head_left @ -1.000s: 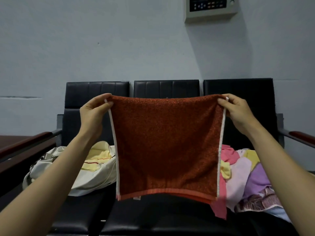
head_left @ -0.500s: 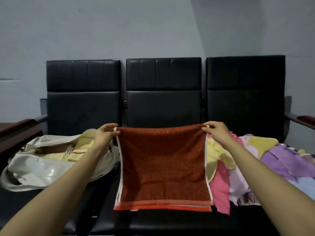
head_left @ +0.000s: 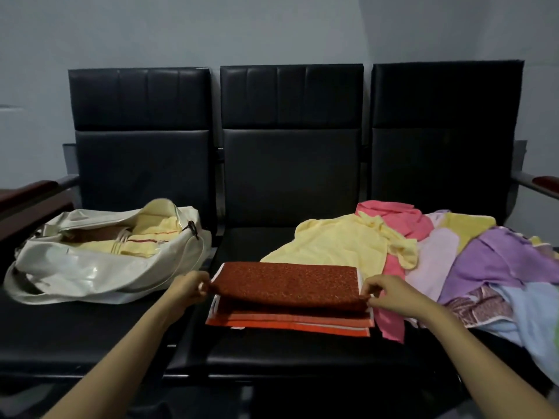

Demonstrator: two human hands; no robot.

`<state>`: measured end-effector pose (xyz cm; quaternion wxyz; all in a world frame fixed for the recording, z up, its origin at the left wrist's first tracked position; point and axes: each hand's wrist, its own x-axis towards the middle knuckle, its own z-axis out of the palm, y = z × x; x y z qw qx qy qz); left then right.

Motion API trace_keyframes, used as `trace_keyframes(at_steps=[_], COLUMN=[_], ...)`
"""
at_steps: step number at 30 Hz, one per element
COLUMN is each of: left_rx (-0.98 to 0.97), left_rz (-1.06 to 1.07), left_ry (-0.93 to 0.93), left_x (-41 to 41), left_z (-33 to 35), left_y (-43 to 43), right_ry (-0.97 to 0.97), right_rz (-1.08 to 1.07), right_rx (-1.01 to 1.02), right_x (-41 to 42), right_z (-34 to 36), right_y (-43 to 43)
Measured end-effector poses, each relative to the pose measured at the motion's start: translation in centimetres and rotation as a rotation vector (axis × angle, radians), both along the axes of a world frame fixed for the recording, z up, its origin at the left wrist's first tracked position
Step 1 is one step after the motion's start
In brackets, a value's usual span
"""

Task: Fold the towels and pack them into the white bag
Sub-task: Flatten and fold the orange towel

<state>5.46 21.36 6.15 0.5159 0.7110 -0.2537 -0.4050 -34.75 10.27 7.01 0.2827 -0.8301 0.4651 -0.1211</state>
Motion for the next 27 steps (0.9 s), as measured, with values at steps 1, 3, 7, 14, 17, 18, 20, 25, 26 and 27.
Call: trace_keyframes(at_steps=[1, 3, 7, 14, 17, 18, 20, 25, 26, 27], left_rx=[0.033, 0.103, 0.181, 0.013, -0.132, -0.202, -0.361, -0.220, -0.130, -0.056], left_rz=[-0.024, -0.052, -0.069, 0.015, 0.029, 0.038, 0.052, -0.055, -0.081, -0.087], left_ry=[-0.033, -0.132, -0.323, 0.187, 0.270, 0.248, 0.213, 0.103, 0.056, 0.018], left_x=[-0.1, 0.0, -0.3, -0.1, 0.2, 0.4, 1.2, 2.0, 2.1, 2.1], left_z=[-0.5, -1.5, -3.7, -1.4, 1.0, 2.1, 4.0, 1.0, -0.4, -1.8], left_y=[0.3, 0.8, 1.3, -0.9, -3.6, -4.6, -6.0, -3.9, -3.0, -2.2], right_ry=[0.021, 0.079, 0.150, -0.277, -0.433, -0.510, -0.683, -0.503, -0.375, -0.259], right_rz=[0.013, 0.054, 0.064, -0.292, -0.404, -0.414, -0.423, -0.181, -0.118, -0.066], right_rx=[0.001, 0.010, -0.063, -0.076, 0.131, 0.054, -0.094, -0.066, -0.004, 0.040], right_x=[-0.1, 0.0, -0.1, 3.0, 4.9, 5.3, 5.5, 2.8, 2.1, 1.4], right_z=[-0.3, -1.0, -2.7, 0.2, 2.1, 2.9, 4.9, 2.9, 1.8, 0.7], right_y=[0.2, 0.5, 1.3, -1.4, -4.5, -5.3, -5.3, -2.4, -1.8, -1.5])
